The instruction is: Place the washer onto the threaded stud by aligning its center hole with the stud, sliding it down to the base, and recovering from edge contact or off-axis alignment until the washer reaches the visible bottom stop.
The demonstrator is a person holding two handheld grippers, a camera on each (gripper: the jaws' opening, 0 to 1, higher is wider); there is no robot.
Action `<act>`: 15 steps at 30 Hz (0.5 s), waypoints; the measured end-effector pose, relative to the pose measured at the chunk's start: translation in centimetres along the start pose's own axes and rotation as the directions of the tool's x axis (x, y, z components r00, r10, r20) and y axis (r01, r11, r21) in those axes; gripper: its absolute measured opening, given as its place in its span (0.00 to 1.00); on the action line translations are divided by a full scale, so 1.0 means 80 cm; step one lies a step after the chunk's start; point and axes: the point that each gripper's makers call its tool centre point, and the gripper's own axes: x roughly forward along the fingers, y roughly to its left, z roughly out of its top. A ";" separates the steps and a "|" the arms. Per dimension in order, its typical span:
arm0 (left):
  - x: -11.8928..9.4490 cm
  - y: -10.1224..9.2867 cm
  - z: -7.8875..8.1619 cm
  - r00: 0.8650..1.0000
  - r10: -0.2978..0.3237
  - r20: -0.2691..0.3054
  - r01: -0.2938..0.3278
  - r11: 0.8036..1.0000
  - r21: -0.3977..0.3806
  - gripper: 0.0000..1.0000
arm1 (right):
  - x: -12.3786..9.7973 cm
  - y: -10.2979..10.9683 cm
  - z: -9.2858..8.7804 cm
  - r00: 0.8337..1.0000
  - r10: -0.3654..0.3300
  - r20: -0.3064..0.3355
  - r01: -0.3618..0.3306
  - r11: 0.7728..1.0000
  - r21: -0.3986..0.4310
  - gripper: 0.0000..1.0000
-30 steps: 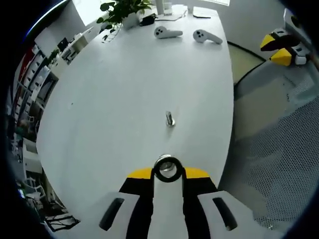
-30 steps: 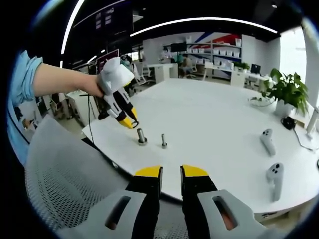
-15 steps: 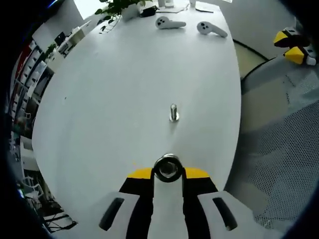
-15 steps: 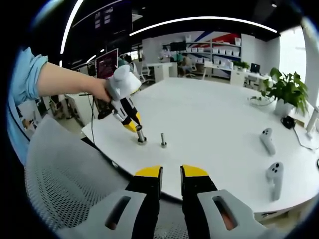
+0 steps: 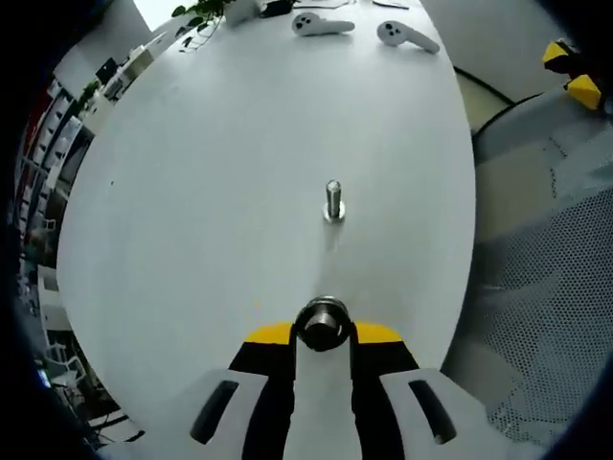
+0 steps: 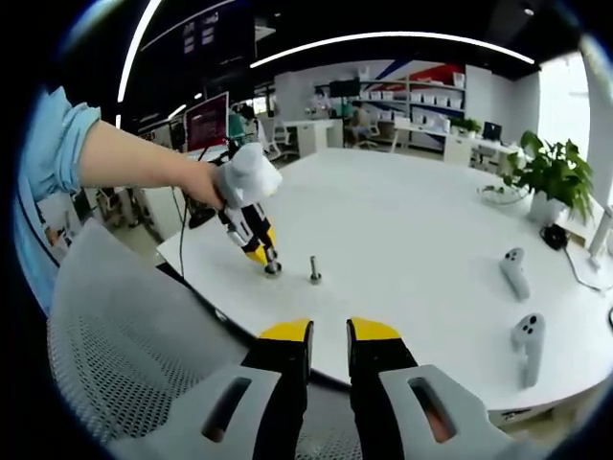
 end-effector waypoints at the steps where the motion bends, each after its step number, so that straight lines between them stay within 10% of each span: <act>1: 0.002 0.000 -0.001 1.000 -0.002 -0.005 0.002 1.000 0.001 0.19 | 0.000 0.000 0.000 1.000 -0.001 0.000 0.001 1.000 0.000 0.17; 15: 0.023 0.000 -0.001 1.000 0.000 -0.031 0.000 1.000 -0.004 0.19 | 0.001 0.001 -0.003 1.000 0.004 -0.017 -0.004 1.000 -0.002 0.16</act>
